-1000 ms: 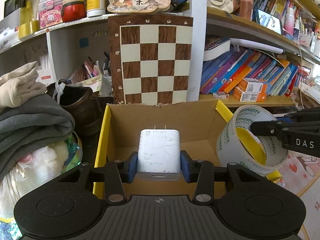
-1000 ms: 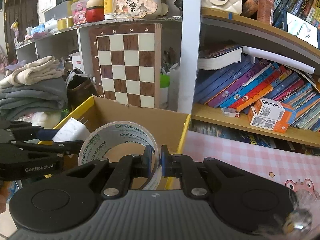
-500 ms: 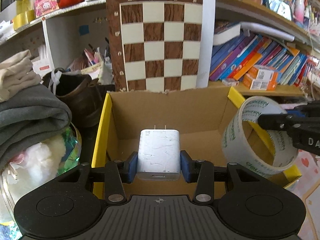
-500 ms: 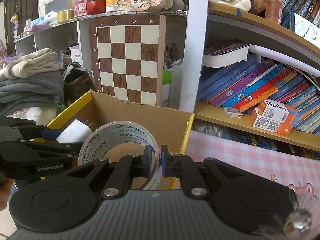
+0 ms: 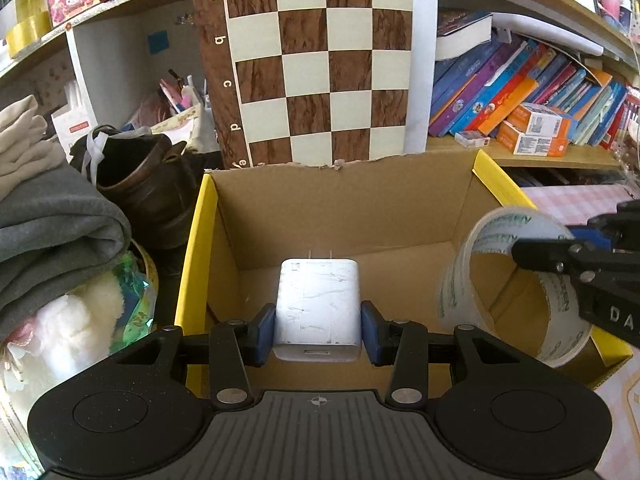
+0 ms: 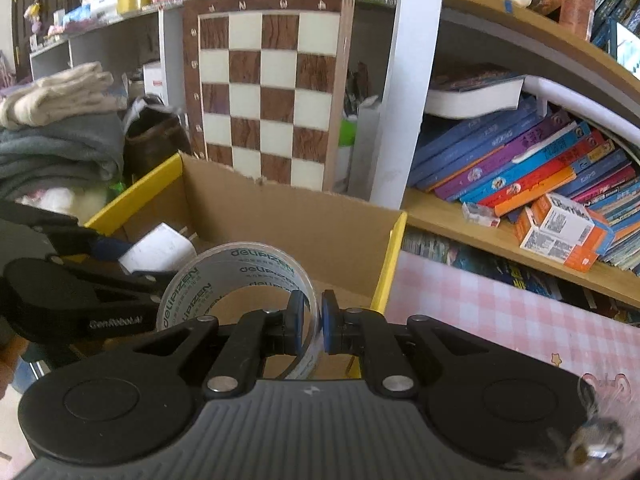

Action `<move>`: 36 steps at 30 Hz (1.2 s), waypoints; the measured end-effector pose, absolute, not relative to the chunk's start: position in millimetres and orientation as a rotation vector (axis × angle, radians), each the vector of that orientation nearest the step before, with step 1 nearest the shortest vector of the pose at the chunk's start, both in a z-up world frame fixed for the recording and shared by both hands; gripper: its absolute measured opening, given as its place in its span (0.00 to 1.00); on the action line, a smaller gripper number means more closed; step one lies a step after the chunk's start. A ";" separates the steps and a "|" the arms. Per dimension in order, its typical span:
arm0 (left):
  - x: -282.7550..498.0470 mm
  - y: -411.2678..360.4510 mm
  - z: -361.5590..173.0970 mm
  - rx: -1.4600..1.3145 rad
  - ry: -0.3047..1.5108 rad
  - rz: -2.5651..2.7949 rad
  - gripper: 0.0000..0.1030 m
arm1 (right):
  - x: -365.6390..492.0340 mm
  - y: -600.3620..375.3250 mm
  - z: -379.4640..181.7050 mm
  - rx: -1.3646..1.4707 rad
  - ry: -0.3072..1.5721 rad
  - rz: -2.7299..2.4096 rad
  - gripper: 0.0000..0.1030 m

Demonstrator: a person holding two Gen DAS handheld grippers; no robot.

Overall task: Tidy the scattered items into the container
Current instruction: 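Lower the charger into the yellow box and open the left tool while the right tool holds the tape, then lower the tape roll into the yellow box and open the right tool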

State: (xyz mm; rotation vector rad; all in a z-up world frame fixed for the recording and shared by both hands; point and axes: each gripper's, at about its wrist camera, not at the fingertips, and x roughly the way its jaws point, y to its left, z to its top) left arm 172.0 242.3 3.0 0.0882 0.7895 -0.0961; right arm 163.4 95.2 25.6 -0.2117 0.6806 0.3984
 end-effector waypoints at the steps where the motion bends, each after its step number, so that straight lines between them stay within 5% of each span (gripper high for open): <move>1: 172.6 241.7 2.8 0.084 0.790 -0.095 0.41 | 164.5 95.5 24.0 -0.216 0.687 0.398 0.09; 36: 180.9 240.4 -7.9 0.066 0.846 -0.103 0.44 | 178.3 100.9 7.1 -0.269 0.762 0.418 0.09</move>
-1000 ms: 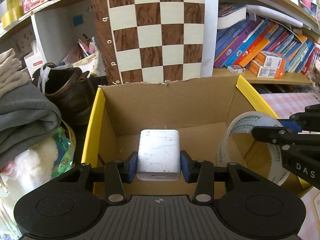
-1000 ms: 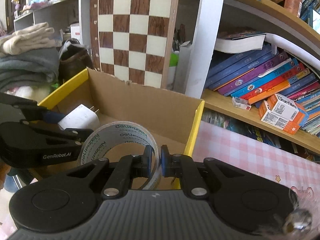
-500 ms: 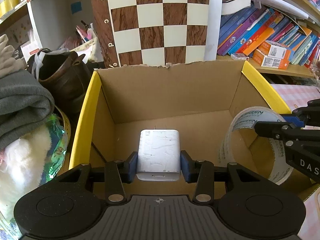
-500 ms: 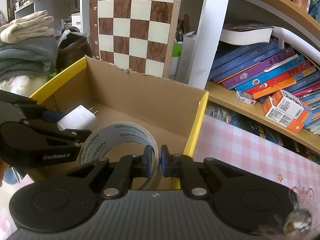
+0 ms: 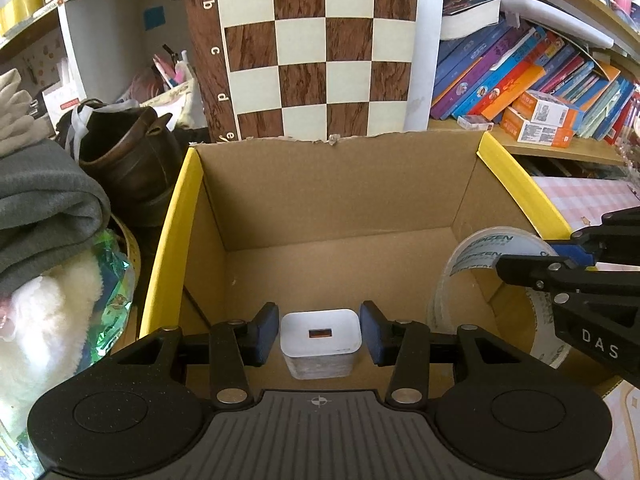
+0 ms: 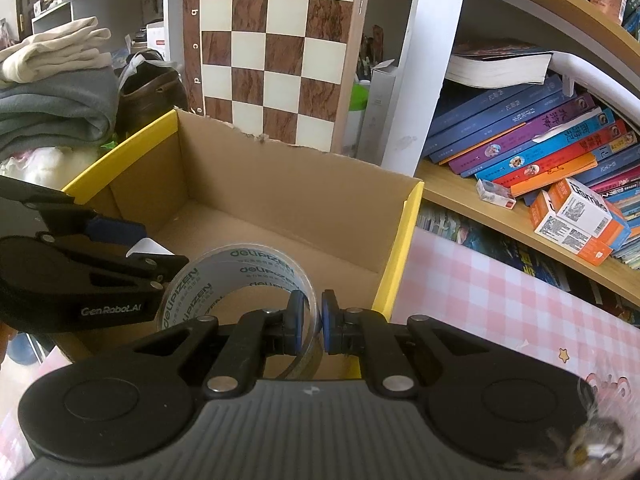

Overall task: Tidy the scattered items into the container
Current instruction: 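Lower the tape roll into the yellow box and open the right tool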

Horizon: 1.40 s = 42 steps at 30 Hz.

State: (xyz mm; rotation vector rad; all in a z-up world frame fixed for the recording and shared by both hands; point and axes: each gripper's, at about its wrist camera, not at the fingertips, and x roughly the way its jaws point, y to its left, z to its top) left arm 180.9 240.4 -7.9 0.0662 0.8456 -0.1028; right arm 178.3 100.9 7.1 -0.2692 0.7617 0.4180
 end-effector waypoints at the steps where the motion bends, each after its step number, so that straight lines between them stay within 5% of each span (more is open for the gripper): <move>1: 179.7 240.5 -6.9 0.067 0.841 -0.102 0.44 | 178.5 100.9 7.1 -0.269 0.762 0.418 0.09; 42: 114.4 250.1 11.0 0.006 0.754 -0.156 0.61 | 185.4 133.6 -2.6 -0.432 0.879 0.563 0.12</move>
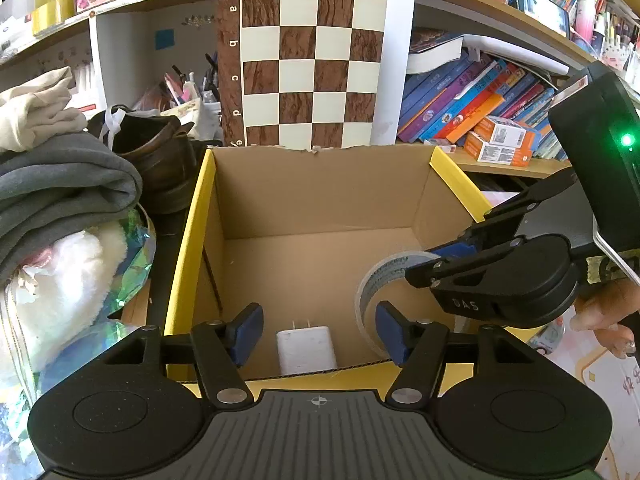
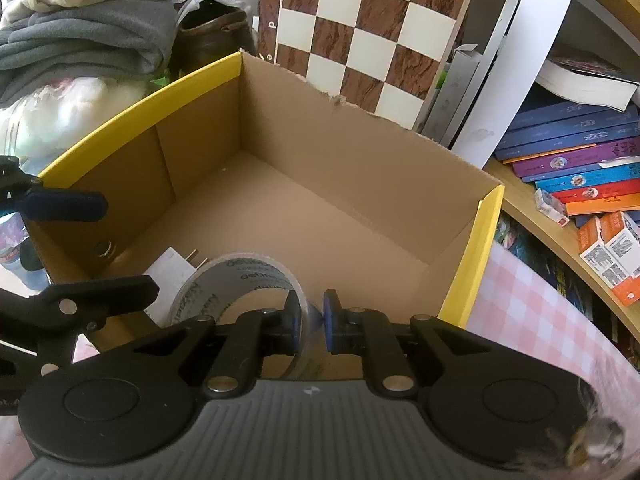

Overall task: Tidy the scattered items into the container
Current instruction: 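Lower the tape roll into the yellow box and open the right tool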

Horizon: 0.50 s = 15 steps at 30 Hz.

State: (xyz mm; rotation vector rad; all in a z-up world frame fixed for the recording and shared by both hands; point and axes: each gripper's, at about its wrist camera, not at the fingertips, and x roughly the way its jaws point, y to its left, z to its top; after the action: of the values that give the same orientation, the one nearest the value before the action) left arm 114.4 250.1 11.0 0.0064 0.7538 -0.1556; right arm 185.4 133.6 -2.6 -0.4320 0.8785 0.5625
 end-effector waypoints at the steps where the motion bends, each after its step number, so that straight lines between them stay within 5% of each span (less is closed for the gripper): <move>1: 114.2 250.0 11.1 0.006 0.754 -0.156 0.61 | 185.4 134.0 -2.7 -0.433 0.879 0.562 0.13; 8: 112.5 249.5 11.7 0.003 0.751 -0.153 0.61 | 182.7 132.7 2.1 -0.433 0.853 0.549 0.22; 10: 112.0 249.2 12.2 0.004 0.749 -0.153 0.62 | 181.6 132.1 4.5 -0.433 0.842 0.548 0.27; 12: 111.1 248.5 13.0 0.005 0.746 -0.153 0.62 | 180.7 131.1 6.8 -0.426 0.835 0.547 0.46; 15: 109.1 247.5 14.8 0.006 0.741 -0.151 0.62 | 178.5 129.0 10.2 -0.412 0.823 0.546 0.51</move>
State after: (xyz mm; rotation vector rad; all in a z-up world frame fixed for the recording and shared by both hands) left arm 109.1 247.5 14.8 0.0059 0.7409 -0.1507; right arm 178.5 129.0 10.2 -0.4116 0.8233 0.5456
